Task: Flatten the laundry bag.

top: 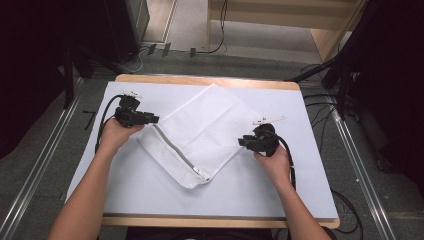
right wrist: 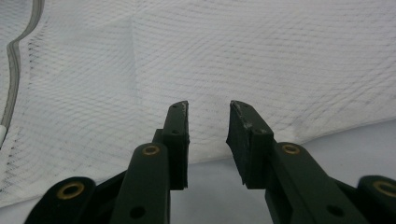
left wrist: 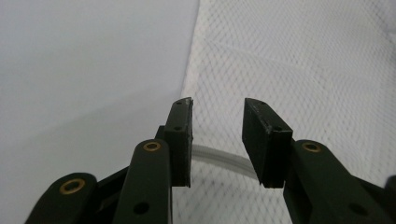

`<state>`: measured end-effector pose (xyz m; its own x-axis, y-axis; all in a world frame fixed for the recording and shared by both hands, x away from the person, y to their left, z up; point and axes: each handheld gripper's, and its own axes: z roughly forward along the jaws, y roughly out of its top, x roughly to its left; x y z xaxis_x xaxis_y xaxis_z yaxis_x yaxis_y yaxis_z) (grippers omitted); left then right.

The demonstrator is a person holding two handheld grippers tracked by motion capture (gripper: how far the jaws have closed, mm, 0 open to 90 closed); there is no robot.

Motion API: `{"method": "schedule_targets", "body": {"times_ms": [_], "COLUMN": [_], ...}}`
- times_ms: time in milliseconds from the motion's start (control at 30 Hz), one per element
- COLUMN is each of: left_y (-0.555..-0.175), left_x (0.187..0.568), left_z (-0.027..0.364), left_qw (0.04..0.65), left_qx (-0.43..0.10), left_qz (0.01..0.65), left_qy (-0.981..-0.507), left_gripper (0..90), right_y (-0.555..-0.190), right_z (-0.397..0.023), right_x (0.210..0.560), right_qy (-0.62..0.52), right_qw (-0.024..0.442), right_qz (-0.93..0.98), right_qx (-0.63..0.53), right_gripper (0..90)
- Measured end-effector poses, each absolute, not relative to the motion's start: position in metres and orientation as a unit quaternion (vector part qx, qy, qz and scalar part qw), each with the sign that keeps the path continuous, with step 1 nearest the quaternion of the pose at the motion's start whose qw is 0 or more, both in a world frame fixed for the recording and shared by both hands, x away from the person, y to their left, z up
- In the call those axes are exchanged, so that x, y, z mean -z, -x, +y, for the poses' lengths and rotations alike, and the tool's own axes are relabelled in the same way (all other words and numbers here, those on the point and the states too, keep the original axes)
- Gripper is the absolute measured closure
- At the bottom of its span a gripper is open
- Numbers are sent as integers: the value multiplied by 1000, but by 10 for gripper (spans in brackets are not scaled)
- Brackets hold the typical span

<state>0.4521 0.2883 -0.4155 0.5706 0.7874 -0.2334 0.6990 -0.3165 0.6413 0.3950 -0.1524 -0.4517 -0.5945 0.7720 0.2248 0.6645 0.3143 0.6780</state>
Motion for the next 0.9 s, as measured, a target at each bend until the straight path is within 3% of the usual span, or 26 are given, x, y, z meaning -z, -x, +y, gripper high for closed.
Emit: {"method": "schedule_targets", "body": {"times_ms": [400, 633, 833, 900], "left_y": [-476, -486, -488, -488], "left_x": [430, 445, 451, 453], "left_z": [271, 256, 249, 248], "left_qw": [352, 342, 336, 340], "left_qx": [-60, -58, -61, -45], "left_qz": [448, 435, 430, 429], "left_qy": [-820, -831, -836, -835], "left_gripper": [645, 577, 582, 627], "right_y": [-384, -379, -375, -376], "right_z": [-150, -149, -153, -154], "right_x": [458, 462, 463, 464], "right_qy": [-451, -456, -461, -462], "right_qw": [71, 73, 79, 79], "right_qz": [807, 806, 804, 804], "right_qx": [-376, -370, -368, -366], "right_gripper": [696, 679, 668, 659]}}
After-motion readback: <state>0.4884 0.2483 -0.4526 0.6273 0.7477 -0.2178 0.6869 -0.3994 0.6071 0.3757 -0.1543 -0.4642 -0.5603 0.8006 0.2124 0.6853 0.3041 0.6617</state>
